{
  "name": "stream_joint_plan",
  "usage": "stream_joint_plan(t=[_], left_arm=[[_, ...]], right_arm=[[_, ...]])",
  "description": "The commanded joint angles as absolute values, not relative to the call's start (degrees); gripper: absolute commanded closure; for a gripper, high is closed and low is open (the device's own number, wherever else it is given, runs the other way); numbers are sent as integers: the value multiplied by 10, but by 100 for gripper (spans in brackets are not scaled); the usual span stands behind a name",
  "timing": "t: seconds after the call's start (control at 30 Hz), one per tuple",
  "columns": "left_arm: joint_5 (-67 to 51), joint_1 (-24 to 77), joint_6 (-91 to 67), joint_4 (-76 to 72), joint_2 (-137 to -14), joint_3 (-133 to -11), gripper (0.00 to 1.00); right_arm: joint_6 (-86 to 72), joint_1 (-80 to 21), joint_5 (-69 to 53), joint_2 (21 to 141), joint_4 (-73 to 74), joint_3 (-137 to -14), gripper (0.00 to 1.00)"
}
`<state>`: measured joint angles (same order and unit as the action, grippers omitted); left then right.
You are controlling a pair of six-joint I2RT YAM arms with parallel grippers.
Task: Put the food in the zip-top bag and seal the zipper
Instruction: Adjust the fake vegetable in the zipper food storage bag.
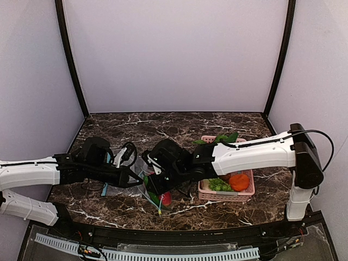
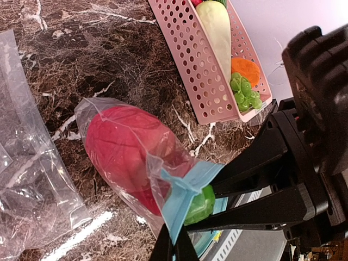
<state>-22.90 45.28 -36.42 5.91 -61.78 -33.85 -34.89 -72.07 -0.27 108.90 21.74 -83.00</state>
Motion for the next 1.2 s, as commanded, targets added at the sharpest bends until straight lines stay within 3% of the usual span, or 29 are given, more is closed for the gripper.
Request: stream_joint_plan(t=[0.0,0.57,0.67,0.87,1.17], left_arm=[[-218,449,-357,47,-592,-356,99],[-233,449,-367,23,-581,-331,99],[-247,449,-375,5,-591,-322,99],[-268,449,-387,-29,-619,-313,99],[-239,449,-410,-55,-644,-317,99]], right_arm=[[-352,-713,-11,1116,286,-833,100],[-382,-700,21,1124,300,-856,100],[-395,-699,38,1124,294,-868,92],[-407,-699,65,1115,277,-883,65],[-379,-704,4,1051,226,-843,48]])
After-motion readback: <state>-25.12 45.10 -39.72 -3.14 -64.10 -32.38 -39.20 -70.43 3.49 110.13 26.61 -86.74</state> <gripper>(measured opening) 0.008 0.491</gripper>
